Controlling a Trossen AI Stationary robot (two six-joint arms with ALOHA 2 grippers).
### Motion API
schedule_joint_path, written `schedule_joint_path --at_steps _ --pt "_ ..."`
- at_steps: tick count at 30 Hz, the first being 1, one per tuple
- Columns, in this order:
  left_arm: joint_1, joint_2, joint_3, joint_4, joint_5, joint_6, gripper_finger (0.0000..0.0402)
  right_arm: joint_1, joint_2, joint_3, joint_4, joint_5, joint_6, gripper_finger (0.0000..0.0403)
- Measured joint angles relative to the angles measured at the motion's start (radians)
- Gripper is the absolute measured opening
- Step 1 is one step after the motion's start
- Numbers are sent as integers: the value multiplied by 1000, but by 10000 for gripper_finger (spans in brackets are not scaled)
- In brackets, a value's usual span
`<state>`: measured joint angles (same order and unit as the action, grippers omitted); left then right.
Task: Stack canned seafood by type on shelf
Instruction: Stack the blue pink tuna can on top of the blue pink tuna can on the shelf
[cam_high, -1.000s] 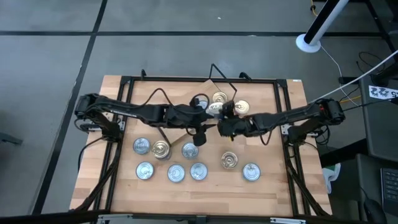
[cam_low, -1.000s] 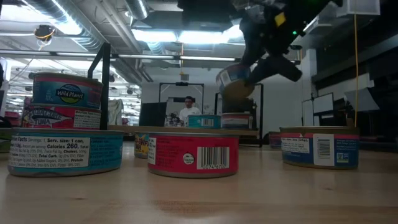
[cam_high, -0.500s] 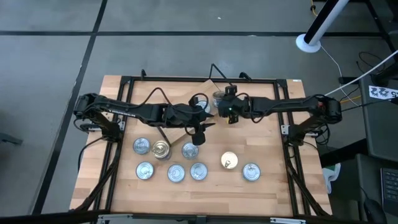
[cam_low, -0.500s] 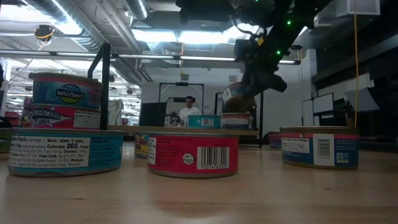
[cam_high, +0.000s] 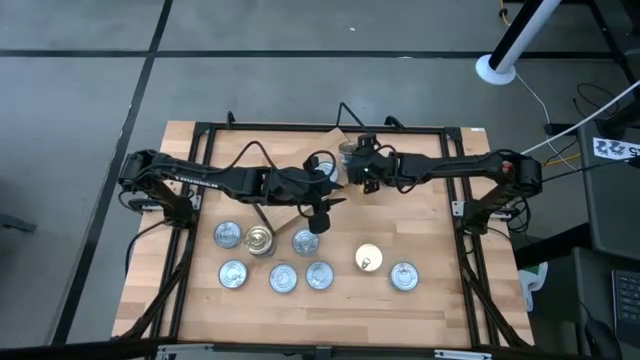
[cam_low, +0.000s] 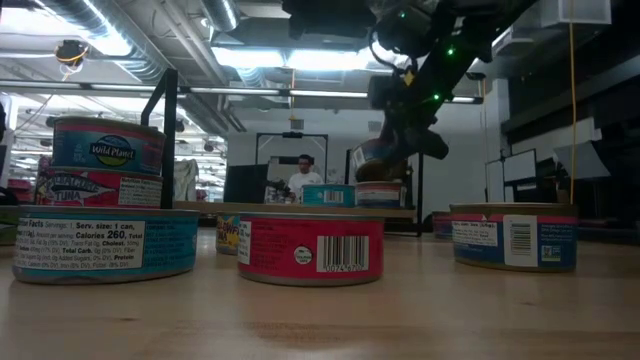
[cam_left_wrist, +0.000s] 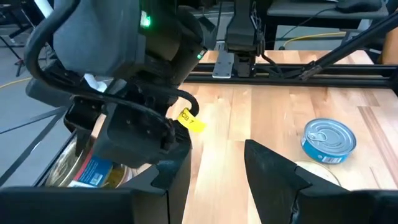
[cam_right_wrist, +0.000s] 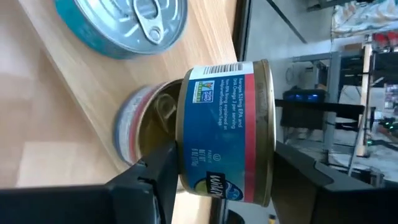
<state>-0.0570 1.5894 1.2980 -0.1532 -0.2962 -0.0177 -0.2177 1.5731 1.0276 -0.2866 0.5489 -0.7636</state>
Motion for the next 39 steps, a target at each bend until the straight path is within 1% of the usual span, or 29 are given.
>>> schedule_joint_path --at_steps 5,11,15,20,25,39 --pt "0 0 0 -13 0 0 145 1 17 0 5 61 -5 191" --pt "0 0 0 -25 0 0 145 1 17 0 -2 52 -4 198" --pt "0 0 0 -24 0 -1 145 1 16 0 -4 41 -3 220" --pt "0 0 0 -24 0 -4 145 1 17 -1 -9 5 -1 259" --pt "0 0 0 -24 0 -5 145 1 17 -1 -10 6 -1 284" --pt "0 1 0 -23 0 -8 145 1 17 -1 -85 17 -4 289"
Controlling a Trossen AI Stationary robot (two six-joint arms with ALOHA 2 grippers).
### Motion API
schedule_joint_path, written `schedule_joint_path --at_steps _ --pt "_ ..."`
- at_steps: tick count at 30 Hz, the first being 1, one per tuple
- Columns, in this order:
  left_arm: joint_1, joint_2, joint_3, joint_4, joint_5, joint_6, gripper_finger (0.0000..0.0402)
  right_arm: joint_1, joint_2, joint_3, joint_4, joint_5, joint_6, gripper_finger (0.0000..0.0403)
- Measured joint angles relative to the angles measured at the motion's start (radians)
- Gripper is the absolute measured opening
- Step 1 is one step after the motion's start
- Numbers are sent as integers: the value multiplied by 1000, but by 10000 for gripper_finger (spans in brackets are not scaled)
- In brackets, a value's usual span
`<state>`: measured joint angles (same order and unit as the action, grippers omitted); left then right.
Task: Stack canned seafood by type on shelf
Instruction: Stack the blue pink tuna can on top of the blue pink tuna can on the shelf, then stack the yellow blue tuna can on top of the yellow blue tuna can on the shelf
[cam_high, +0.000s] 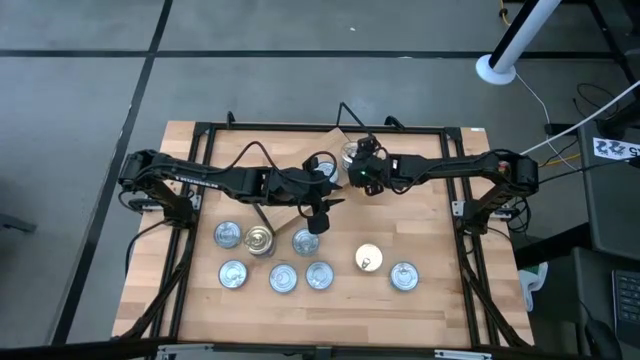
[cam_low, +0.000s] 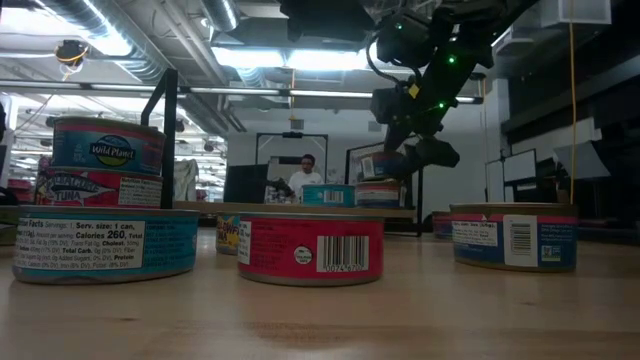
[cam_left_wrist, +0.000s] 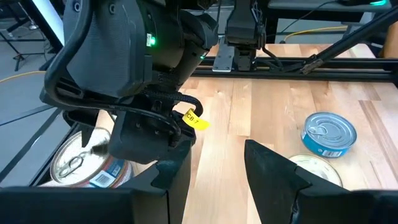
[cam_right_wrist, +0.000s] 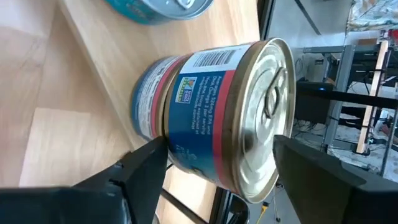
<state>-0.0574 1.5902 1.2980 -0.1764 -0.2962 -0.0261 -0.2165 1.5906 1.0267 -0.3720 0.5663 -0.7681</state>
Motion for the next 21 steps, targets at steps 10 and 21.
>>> schedule_joint_path --at_steps 10,21 --pt "-1 0 0 0 0 0 145 0 0 16 -38 9 -26 289" --pt "-9 0 0 0 0 0 145 0 0 196 -324 -28 127 289"
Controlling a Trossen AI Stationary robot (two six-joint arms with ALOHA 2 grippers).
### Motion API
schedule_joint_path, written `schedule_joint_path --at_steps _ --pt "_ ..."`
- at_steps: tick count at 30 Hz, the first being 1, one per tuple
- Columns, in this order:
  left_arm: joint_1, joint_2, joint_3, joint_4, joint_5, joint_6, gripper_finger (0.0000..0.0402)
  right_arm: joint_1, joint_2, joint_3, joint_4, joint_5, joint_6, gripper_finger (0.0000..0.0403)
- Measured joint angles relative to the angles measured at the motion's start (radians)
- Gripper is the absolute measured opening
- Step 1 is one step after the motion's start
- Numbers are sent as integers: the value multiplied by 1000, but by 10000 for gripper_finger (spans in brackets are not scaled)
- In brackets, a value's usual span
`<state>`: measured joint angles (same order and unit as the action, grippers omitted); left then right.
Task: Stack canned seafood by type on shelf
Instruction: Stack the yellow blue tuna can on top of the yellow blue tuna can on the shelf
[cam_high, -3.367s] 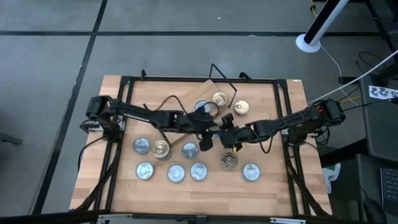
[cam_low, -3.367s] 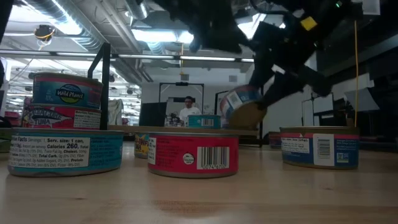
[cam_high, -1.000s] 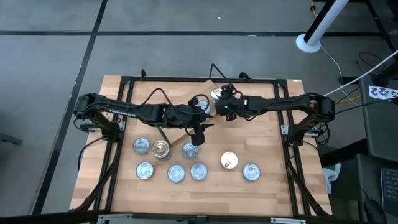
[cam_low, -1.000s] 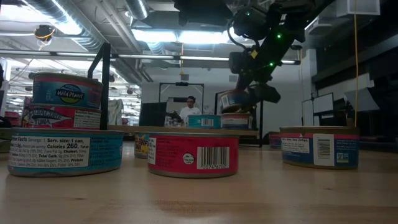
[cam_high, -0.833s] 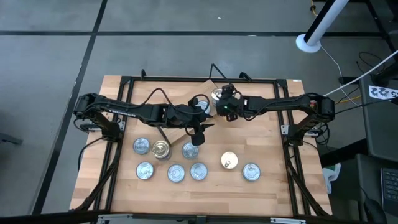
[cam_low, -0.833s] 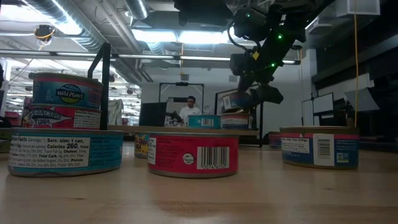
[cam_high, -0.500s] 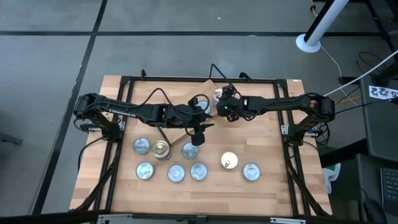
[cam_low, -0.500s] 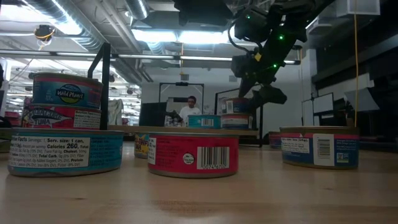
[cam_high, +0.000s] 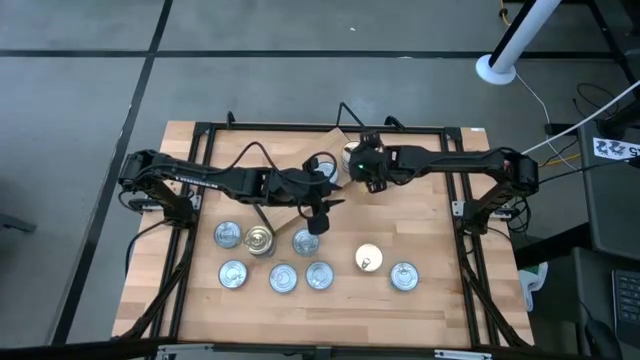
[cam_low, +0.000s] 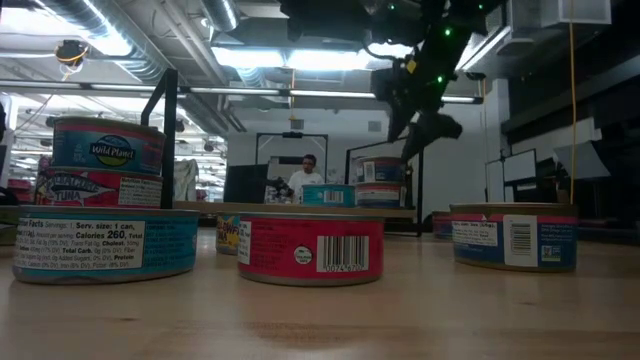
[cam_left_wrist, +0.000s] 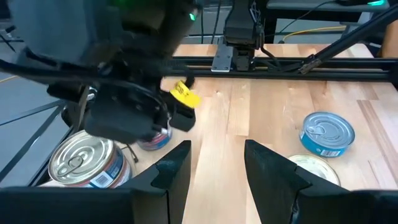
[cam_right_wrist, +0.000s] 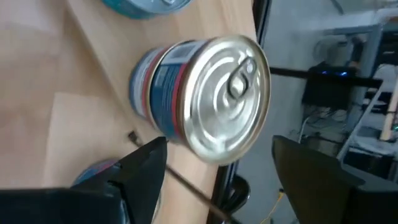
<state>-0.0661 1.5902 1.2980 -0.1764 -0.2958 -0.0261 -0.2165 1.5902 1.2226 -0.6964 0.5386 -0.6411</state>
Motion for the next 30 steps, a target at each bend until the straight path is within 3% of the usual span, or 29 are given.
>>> schedule_joint_path --at_steps 11,24,30 --pt "-93 0 0 0 0 0 145 0 0 85 -257 -147 173 289" --pt "-267 23 -1 -139 2 -50 145 1 0 85 -264 -559 177 289" --pt "-327 85 -1 -217 2 -54 145 1 0 86 -238 -683 177 289"
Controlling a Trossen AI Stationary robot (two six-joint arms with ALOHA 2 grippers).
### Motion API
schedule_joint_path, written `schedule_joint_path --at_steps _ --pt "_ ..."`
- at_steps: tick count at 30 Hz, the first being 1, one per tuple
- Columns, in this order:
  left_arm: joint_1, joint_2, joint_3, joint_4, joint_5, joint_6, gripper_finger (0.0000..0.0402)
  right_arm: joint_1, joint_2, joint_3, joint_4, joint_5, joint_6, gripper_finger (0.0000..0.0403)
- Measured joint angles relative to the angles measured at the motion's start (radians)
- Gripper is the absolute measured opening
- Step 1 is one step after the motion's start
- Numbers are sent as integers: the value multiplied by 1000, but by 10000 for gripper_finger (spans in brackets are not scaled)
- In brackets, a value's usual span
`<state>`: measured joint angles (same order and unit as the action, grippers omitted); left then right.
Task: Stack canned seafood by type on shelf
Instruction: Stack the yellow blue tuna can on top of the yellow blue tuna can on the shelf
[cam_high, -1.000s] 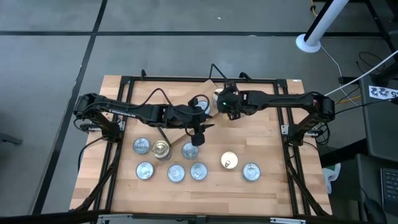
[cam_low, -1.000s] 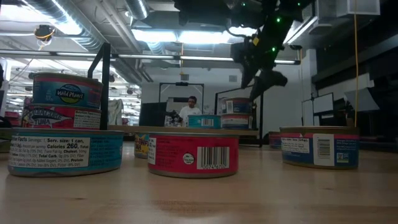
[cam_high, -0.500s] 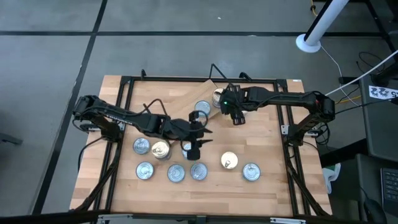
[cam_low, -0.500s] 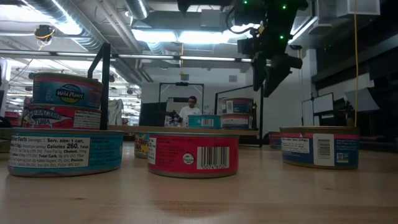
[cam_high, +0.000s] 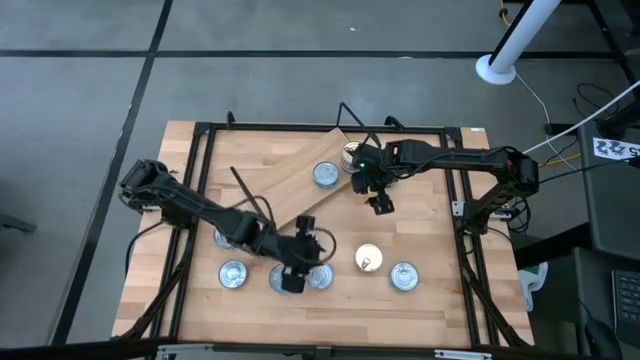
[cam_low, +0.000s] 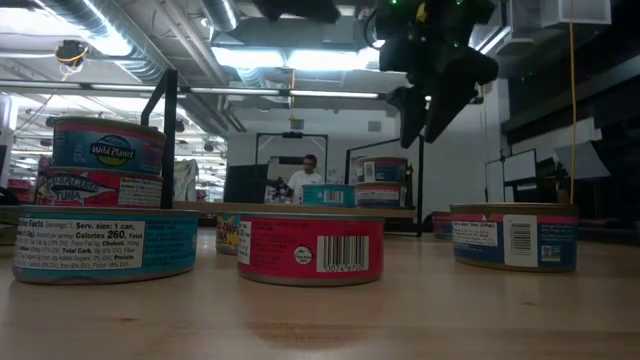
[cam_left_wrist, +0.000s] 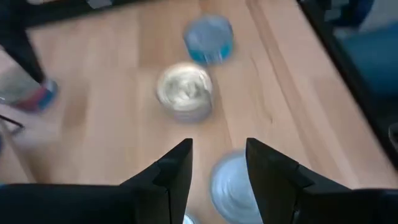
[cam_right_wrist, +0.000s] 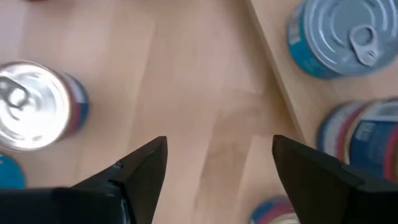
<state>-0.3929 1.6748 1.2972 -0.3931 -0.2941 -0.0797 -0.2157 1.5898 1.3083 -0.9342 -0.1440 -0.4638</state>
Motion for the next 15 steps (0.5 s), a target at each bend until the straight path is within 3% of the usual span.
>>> schedule_joint_path --at_steps 9,15 --pt "-17 117 0 -99 -3 -45 145 0 0 0 -2 -9 4 289" --pt "6 186 0 -99 -6 -57 145 0 0 0 -4 -117 56 289"
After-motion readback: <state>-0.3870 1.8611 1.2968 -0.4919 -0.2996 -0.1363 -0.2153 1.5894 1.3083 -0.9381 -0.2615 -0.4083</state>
